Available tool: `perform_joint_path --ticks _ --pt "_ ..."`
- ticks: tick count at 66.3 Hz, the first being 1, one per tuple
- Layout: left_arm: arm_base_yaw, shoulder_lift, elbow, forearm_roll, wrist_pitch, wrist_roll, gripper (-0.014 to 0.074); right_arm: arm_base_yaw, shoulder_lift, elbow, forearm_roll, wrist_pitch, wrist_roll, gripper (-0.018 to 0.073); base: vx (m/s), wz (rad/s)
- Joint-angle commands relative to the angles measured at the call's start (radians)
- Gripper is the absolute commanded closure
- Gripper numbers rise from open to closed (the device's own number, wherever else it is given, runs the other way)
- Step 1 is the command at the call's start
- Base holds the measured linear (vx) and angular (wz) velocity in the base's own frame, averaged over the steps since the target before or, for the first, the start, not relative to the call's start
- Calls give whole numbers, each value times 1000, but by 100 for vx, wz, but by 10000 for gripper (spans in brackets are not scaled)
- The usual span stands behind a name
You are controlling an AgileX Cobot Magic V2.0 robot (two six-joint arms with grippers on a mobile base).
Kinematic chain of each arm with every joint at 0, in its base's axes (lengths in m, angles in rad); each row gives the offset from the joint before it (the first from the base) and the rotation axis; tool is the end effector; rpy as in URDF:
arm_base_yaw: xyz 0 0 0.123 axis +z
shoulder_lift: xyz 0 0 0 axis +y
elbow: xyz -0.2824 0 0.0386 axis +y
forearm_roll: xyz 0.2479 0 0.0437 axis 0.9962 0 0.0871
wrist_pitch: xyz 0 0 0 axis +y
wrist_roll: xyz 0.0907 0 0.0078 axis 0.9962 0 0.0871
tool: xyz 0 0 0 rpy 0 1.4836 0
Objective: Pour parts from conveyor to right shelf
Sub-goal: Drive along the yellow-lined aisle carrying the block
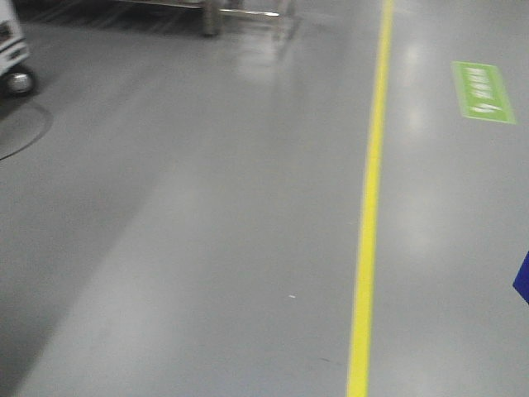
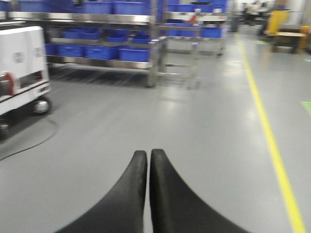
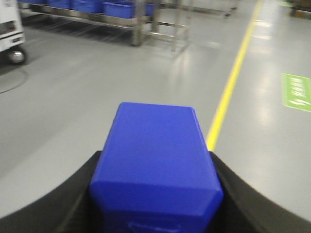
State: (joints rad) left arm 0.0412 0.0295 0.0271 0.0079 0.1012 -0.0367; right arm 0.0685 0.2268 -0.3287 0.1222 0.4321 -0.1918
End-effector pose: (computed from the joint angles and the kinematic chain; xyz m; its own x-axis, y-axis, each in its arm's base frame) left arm 0.0596 0.0025 0.1930 -0.0692 -0.0317 -0.9971 -0.0440 0.9986 -0.0287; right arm 0.0635 0.0090 0.2711 -0.2270 -0.0963 -0.9691 -0.1366 0.9884 -0.0662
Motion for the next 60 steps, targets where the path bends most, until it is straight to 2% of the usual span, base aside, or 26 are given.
perform_joint_path --ticks 1,18,33,60 --pt "-5 17 -20 -8 -79 -8 602 -2 9 -29 2 -78 -8 566 -23 -88" --pt "-5 17 -20 -8 -79 -8 602 -2 9 -29 2 -76 -8 566 -20 -76" --pt "-5 17 -20 -8 -79 -8 602 -2 9 -29 2 -76 -8 566 -13 -49" --pt "-5 17 -20 -8 -79 -8 602 -2 9 -29 2 -76 -8 566 -1 -7"
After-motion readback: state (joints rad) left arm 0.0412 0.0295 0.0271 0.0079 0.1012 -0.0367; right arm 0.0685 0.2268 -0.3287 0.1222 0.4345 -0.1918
